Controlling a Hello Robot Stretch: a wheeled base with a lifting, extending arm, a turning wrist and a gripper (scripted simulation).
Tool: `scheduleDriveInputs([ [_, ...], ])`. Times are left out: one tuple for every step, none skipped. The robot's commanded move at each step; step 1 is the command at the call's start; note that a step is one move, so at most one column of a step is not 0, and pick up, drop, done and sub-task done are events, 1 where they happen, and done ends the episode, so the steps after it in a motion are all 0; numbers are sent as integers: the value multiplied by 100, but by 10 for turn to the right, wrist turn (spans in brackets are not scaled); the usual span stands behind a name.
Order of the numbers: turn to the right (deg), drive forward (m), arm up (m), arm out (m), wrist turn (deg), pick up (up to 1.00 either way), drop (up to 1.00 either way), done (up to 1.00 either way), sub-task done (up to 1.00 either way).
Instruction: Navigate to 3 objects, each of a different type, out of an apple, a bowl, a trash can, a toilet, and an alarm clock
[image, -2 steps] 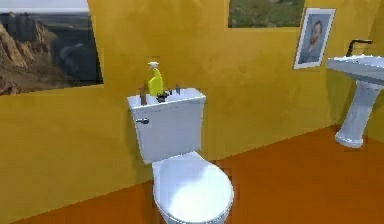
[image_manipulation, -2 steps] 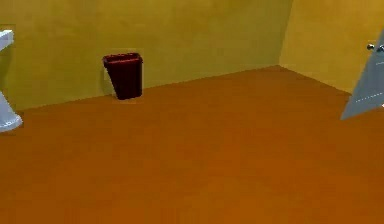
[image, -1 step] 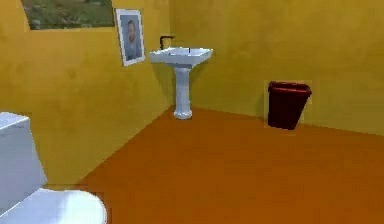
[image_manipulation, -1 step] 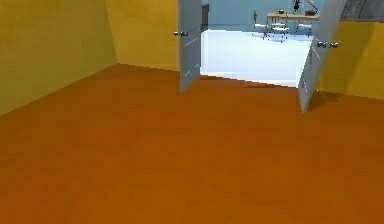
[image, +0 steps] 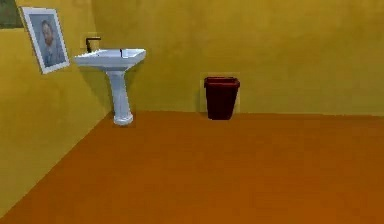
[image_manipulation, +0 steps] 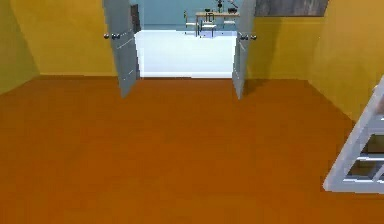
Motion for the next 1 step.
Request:
scheduleDriveInputs([
  [0, 100, 0, 0, 0, 0, 0, 0, 0],
])
